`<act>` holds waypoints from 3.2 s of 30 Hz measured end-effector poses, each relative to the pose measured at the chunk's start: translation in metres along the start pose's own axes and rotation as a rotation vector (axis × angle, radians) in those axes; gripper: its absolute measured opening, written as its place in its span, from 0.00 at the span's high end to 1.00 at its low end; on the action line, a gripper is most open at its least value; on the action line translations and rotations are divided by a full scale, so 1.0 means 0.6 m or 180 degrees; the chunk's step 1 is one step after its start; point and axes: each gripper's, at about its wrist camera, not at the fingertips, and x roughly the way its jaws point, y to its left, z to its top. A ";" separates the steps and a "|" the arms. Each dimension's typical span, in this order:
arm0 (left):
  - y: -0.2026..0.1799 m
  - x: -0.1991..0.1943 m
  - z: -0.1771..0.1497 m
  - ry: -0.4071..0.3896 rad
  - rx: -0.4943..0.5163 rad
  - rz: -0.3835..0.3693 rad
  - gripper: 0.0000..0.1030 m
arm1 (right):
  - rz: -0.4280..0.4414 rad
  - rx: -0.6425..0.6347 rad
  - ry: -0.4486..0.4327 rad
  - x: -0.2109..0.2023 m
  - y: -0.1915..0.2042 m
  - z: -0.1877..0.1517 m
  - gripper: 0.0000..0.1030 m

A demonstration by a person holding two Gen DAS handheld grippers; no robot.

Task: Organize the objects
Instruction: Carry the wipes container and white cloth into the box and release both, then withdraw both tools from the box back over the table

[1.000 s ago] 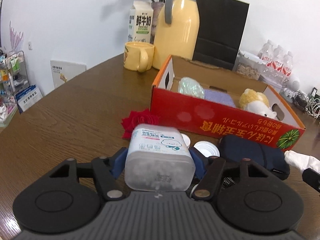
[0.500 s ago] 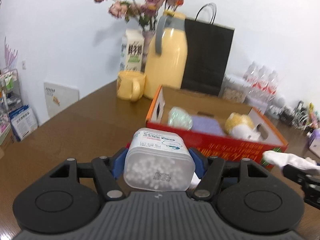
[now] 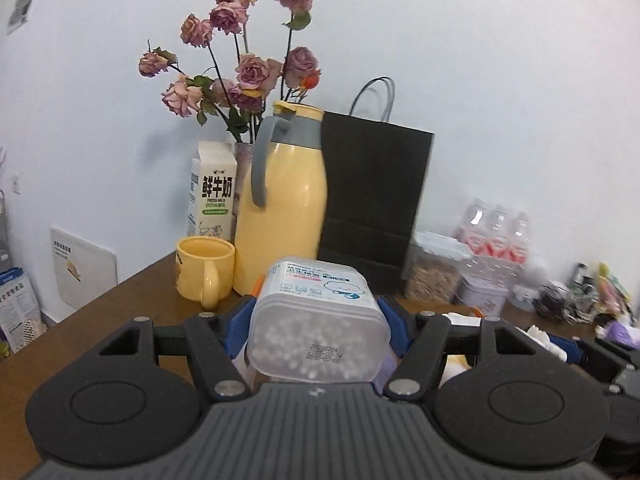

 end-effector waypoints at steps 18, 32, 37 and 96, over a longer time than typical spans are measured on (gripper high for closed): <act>-0.005 0.146 -0.048 0.0401 0.0133 0.0175 0.16 | -0.0153 0.0036 0.0300 0.129 -0.005 -0.056 0.21; 0.002 0.118 -0.040 0.0201 0.0093 0.0228 0.00 | -0.0314 0.0072 0.0419 0.114 -0.001 -0.060 0.00; 0.007 0.096 -0.030 0.0138 0.0080 0.0177 0.00 | -0.0304 0.0070 0.0342 0.090 -0.001 -0.052 0.00; 0.128 -0.111 -0.130 0.0794 0.0368 0.0133 0.00 | 0.0192 -0.0139 0.0943 -0.116 0.049 -0.175 0.74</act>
